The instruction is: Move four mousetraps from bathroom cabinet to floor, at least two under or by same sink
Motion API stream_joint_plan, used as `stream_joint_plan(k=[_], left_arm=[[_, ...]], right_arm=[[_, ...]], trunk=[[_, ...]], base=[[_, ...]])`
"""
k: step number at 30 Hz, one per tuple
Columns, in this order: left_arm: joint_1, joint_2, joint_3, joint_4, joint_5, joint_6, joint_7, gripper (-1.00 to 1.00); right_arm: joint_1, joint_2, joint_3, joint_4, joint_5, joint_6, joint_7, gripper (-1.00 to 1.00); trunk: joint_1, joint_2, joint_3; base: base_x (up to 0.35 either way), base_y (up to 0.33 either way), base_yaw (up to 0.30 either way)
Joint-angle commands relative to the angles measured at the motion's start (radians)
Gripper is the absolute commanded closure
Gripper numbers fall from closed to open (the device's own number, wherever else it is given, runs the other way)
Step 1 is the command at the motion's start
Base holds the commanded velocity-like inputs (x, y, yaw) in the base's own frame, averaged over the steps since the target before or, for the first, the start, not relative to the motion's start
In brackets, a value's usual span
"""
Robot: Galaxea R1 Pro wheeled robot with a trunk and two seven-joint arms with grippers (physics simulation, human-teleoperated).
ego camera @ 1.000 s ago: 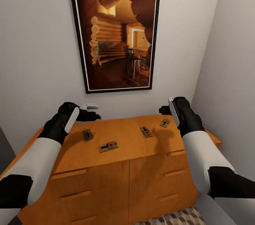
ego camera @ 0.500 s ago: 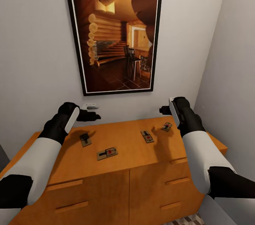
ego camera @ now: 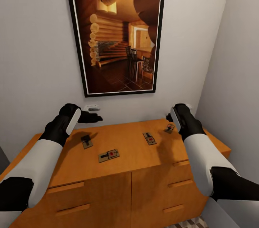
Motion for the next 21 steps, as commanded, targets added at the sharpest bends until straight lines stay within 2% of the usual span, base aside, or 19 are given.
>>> stream_joint_plan(k=[1,2,6,10,19,21], left_arm=[[-0.001,0.001,-0.003,-0.001,-0.002,0.003,-0.004,-1.0],[-0.001,0.001,-0.002,-0.001,-0.002,0.003,-0.004,-1.0],[-0.001,0.001,-0.002,-0.001,-0.002,0.003,-0.004,-1.0],[-0.001,0.001,-0.003,-0.001,-0.002,0.003,-0.004,-1.0],[-0.001,0.001,-0.002,-0.001,-0.002,0.003,-0.004,-1.0],[-0.001,0.001,-0.002,-0.001,-0.002,0.003,-0.004,-1.0]], right_arm=[[-0.001,0.002,-0.009,0.009,0.006,0.0,-0.015,-1.0],[-0.001,0.003,-0.02,0.022,0.003,-0.008,-0.047,-1.0],[-0.002,0.01,-0.034,0.036,-0.011,-0.015,-0.101,-1.0],[-0.002,0.032,-0.04,0.042,-0.03,-0.018,-0.136,-1.0],[-0.002,0.051,-0.043,0.045,-0.044,-0.018,-0.151,-1.0],[-0.002,0.062,-0.043,0.045,-0.045,-0.014,-0.152,-1.0]], trunk=[[0.0,-0.001,-0.001],[0.0,-0.001,-0.001],[0.0,-0.001,-0.001],[0.0,-0.001,-0.001],[0.0,-0.001,-0.001],[0.0,-0.001,-0.001]], base=[[0.0,0.0,0.0],[0.0,0.0,0.0],[0.0,0.0,0.0],[0.0,0.0,0.0],[0.0,0.0,0.0],[0.0,0.0,0.0]])
